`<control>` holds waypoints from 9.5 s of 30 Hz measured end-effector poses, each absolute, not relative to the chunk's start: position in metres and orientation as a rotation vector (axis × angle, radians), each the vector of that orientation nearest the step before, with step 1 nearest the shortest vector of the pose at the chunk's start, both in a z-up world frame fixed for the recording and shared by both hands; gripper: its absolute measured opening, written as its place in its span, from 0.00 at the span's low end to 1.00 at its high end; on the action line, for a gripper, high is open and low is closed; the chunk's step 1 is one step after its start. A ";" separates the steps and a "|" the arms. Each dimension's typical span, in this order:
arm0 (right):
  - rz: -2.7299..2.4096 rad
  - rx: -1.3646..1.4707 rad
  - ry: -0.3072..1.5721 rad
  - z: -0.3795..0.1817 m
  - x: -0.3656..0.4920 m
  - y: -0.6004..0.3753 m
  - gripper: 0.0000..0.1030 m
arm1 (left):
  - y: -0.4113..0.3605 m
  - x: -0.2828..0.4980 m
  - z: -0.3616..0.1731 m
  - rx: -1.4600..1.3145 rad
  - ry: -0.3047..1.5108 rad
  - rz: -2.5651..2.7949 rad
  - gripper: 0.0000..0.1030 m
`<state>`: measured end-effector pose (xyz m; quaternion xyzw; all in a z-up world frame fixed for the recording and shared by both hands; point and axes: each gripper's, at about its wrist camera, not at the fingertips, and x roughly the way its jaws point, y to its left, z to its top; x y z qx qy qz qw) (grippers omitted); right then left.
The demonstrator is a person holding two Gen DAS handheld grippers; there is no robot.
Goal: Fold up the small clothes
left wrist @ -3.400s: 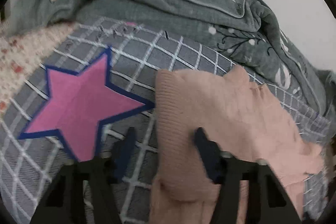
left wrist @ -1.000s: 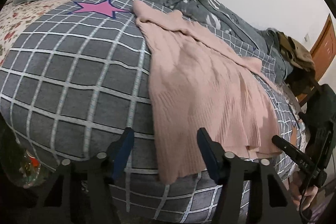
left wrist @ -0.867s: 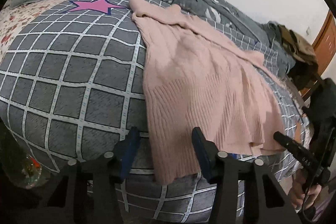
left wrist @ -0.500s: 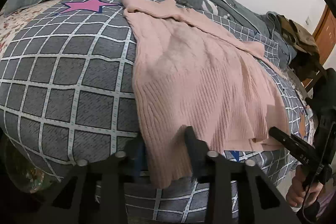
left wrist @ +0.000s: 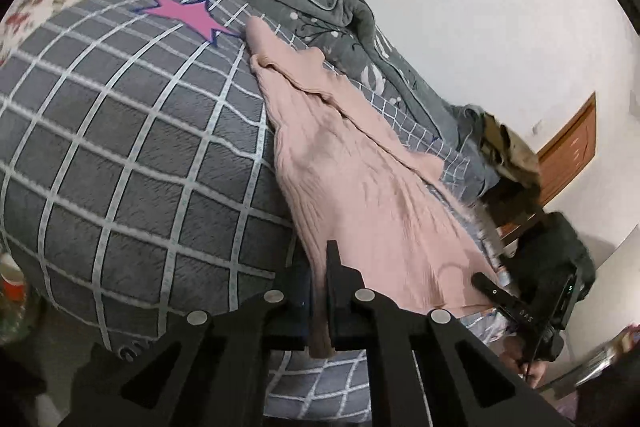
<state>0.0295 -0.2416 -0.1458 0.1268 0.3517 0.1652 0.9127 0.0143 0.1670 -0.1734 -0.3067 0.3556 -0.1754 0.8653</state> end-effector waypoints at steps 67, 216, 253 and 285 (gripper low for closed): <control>-0.175 0.508 0.833 -0.171 0.296 -0.509 0.28 | 0.078 0.303 -0.125 -0.291 0.672 0.010 0.70; 0.136 0.200 0.762 -0.159 0.304 -0.262 0.19 | 0.129 0.305 -0.118 -0.296 0.613 0.126 0.13; 0.184 0.187 0.529 -0.125 0.277 -0.262 0.19 | 0.136 0.303 -0.135 -0.305 0.688 0.065 0.05; 0.213 0.240 0.608 -0.128 0.276 -0.270 0.50 | 0.130 0.242 -0.137 -0.223 0.728 0.117 0.61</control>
